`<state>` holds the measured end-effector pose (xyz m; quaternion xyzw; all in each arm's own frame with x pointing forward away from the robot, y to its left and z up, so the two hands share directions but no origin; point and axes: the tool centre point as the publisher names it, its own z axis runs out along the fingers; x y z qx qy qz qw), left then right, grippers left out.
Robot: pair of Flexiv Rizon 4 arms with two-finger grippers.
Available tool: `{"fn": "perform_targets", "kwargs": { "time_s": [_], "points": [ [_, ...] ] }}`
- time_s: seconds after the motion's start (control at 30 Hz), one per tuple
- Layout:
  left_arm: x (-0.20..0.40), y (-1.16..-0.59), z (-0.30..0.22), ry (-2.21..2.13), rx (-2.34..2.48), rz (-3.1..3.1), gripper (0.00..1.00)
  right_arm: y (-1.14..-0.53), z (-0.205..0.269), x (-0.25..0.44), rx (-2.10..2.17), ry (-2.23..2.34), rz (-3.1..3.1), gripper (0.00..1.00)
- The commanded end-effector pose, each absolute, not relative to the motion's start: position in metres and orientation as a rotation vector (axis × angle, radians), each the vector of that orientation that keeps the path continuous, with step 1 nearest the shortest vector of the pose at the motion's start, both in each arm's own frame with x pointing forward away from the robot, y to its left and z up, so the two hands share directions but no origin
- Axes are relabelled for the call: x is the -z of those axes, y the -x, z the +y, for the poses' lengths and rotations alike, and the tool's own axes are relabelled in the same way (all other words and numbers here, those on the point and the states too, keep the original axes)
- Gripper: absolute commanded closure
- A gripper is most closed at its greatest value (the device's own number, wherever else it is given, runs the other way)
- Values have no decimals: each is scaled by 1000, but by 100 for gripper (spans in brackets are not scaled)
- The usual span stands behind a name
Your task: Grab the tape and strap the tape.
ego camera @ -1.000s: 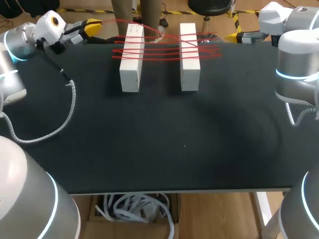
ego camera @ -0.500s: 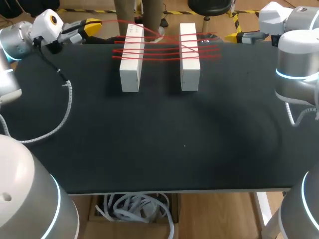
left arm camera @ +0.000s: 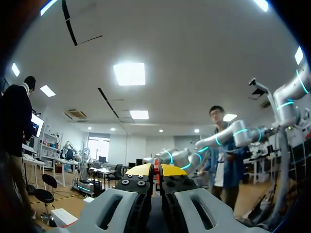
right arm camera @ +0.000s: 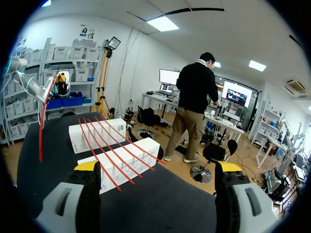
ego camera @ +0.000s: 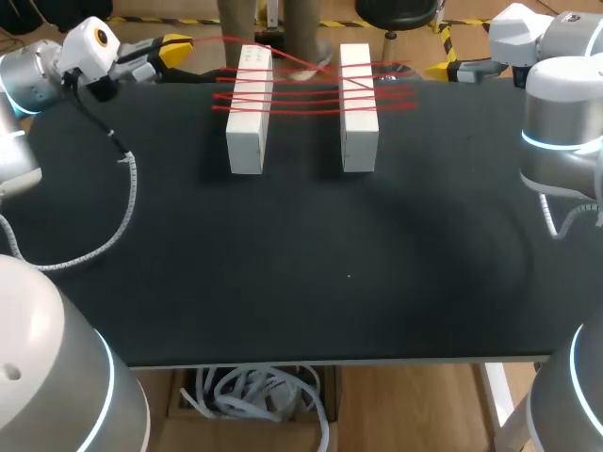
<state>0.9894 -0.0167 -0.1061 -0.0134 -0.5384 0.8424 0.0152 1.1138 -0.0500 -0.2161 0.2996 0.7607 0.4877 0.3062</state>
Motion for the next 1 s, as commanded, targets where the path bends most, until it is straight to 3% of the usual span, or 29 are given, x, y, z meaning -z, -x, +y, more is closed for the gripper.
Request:
{"fn": "perform_targets", "kwargs": {
  "time_s": [0.03,1.0],
  "points": [
    [99,-985,-22,26,-2654,-1648,100,-1114,-50,216,-1291,-793,2013,0],
    [68,-971,-39,58,-2718,-1564,100,-1114,-50,216,-1291,-793,2013,0]
  ]
}}
